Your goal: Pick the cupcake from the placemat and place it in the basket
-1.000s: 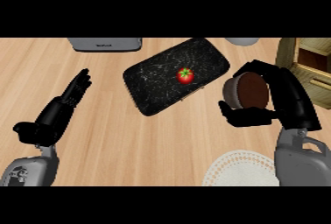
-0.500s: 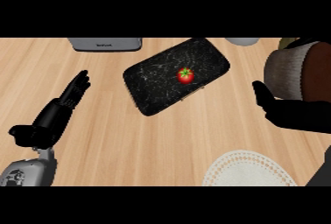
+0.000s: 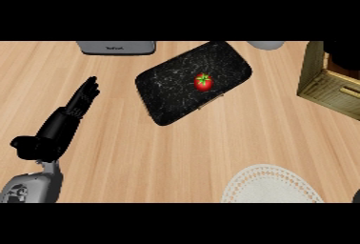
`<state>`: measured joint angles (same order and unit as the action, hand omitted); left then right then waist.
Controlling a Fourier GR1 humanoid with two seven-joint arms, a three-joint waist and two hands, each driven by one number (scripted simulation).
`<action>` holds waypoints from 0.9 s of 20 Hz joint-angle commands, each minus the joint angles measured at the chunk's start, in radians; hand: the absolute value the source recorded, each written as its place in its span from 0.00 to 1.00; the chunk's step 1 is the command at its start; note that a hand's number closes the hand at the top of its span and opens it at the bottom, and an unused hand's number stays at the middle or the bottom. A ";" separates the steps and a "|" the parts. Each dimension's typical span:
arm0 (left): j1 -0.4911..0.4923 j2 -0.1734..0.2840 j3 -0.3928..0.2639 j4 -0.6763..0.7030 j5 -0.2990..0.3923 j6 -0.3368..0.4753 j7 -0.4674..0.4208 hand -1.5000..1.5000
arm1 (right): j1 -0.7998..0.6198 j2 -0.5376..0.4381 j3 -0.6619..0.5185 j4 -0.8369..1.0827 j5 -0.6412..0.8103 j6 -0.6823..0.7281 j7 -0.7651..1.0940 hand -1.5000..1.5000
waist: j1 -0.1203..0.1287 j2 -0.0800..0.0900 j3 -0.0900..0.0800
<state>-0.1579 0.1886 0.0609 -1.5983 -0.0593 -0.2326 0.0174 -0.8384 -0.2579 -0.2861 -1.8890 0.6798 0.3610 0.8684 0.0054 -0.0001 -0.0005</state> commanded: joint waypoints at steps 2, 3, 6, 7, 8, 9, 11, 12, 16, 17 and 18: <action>-0.029 -0.023 -0.008 0.027 -0.025 0.029 -0.013 0.50 | -0.091 -0.139 -0.111 0.261 0.010 -0.088 -0.141 1.00 | 0.005 0.006 0.000; -0.018 0.009 0.016 0.035 0.006 -0.014 -0.021 0.50 | -0.141 -0.122 -0.062 0.294 0.073 -0.129 -0.090 1.00 | 0.009 0.005 0.000; -0.029 -0.002 -0.001 -0.047 0.023 -0.016 0.070 0.50 | -0.100 -0.144 -0.106 0.387 0.094 -0.243 -0.186 1.00 | 0.013 0.004 0.001; -0.038 -0.003 -0.008 0.011 -0.007 -0.008 0.025 0.50 | -0.185 -0.205 -0.151 0.491 0.072 -0.243 -0.216 1.00 | 0.017 0.009 0.001; -0.038 -0.012 -0.003 0.024 -0.019 0.012 0.003 0.50 | -0.170 -0.189 -0.134 0.513 0.100 -0.292 -0.221 1.00 | 0.012 0.007 0.000; 0.022 -0.012 -0.010 -0.011 -0.010 -0.004 -0.004 0.50 | -0.190 -0.221 -0.163 0.541 0.067 -0.289 -0.250 1.00 | 0.014 0.005 0.000; 0.022 -0.013 -0.012 -0.009 -0.020 -0.001 -0.030 0.50 | -0.235 -0.264 -0.181 0.585 0.098 -0.323 -0.221 1.00 | 0.014 0.004 0.000; 0.021 -0.018 -0.026 -0.018 -0.026 -0.003 -0.016 0.50 | -0.189 -0.255 -0.196 0.650 0.097 -0.397 -0.314 1.00 | 0.016 0.006 0.001; -0.018 0.005 0.016 0.014 0.000 -0.015 -0.019 0.50 | -0.285 -0.340 -0.213 0.865 0.095 -0.426 -0.355 1.00 | 0.017 0.006 0.000; -0.059 -0.015 -0.012 0.053 -0.032 0.003 -0.009 0.50 | -0.281 -0.351 -0.220 0.917 0.093 -0.452 -0.397 1.00 | 0.014 0.008 0.001; -0.084 -0.018 -0.003 0.047 -0.018 0.008 0.027 0.50 | -0.291 -0.401 -0.237 0.955 0.083 -0.426 -0.418 1.00 | 0.013 0.008 0.001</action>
<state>-0.2061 0.1797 0.0623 -1.5617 -0.0734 -0.2331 0.0157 -1.0917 -0.5776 -0.4904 -1.0933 0.7686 -0.0335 0.5230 0.0190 0.0073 -0.0001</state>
